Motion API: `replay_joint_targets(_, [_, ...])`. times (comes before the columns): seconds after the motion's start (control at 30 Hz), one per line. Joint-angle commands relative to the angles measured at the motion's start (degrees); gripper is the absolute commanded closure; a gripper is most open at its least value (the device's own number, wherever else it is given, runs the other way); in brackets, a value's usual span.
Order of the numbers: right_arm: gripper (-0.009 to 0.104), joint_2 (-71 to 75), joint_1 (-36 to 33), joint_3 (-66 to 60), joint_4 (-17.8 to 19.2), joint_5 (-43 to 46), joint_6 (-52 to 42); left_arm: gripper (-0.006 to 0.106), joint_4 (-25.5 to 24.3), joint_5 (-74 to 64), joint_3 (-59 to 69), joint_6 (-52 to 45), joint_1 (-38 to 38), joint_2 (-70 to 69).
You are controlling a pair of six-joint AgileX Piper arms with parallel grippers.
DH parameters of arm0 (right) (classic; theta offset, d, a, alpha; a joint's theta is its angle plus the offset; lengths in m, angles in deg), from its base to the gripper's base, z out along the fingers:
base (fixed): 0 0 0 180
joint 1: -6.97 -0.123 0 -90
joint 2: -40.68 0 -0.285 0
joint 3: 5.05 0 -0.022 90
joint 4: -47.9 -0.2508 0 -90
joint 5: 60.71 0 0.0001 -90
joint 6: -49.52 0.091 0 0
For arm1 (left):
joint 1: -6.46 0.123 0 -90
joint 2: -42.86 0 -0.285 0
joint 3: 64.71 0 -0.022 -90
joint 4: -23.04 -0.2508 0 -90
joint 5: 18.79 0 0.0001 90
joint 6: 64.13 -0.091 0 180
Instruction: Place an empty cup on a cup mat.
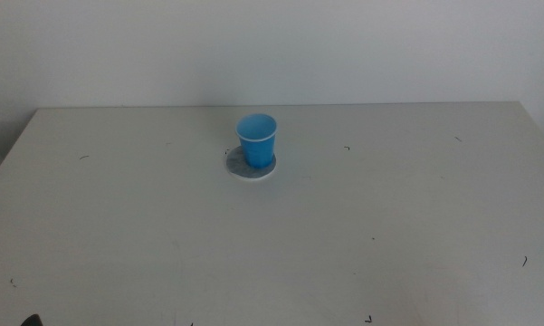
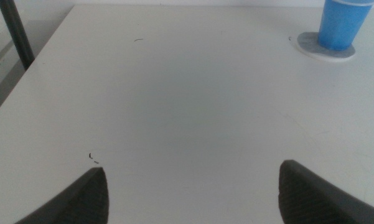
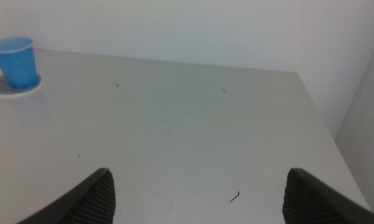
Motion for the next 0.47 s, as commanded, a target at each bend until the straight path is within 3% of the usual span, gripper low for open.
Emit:
replay_joint_targets(0.0, [0.008,1.4,0.4,-0.5,0.0,4.3,-0.7,-0.005,0.0,3.8,-0.3,0.6,0.1,-0.3])
replay_joint_targets(0.43, [0.008,1.4,0.4,-4.7,0.0,4.6,-0.7,-0.005,0.0,3.8,-0.3,0.6,0.1,-0.3])
